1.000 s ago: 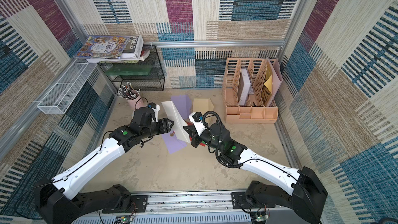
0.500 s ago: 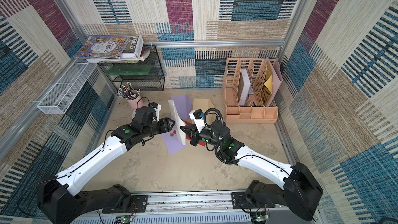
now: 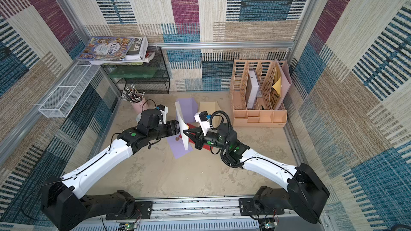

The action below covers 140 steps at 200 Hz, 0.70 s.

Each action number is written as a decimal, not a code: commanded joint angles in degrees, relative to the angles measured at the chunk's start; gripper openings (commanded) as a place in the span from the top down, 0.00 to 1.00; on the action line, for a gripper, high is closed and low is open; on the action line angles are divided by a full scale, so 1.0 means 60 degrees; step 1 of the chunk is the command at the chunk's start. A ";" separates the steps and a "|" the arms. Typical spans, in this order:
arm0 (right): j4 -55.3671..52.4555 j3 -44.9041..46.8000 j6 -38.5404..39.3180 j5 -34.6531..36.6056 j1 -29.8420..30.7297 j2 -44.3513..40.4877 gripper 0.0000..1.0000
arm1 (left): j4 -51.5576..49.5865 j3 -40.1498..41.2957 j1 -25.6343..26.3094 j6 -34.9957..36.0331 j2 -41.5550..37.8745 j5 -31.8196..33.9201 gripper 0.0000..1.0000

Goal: Open the envelope
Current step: Open the envelope flap on the envelope.

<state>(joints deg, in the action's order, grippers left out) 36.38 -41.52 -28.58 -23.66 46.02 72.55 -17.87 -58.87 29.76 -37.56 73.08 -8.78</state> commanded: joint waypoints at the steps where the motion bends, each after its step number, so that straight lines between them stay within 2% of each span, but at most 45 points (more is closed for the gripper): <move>1: 0.0524 -0.0044 -0.0180 -0.0159 -0.0006 0.0072 1.00 | 0.0620 0.0118 0.0006 -0.0135 0.0001 -0.0424 0.33; 79: -0.0080 0.0039 -0.0086 0.0090 -0.0560 -0.0412 1.00 | -0.0084 0.0247 -0.0125 0.0126 -0.0848 0.0497 0.32; 140: -0.0269 -0.0084 -0.0251 -0.0345 -0.1219 -0.0499 1.00 | -0.0610 0.0391 -0.0361 0.0322 -0.1836 0.1005 0.30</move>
<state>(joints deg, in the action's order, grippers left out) 34.89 -41.25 -29.41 -24.27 39.33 69.63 -19.97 -56.66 27.92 -37.04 63.96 -5.23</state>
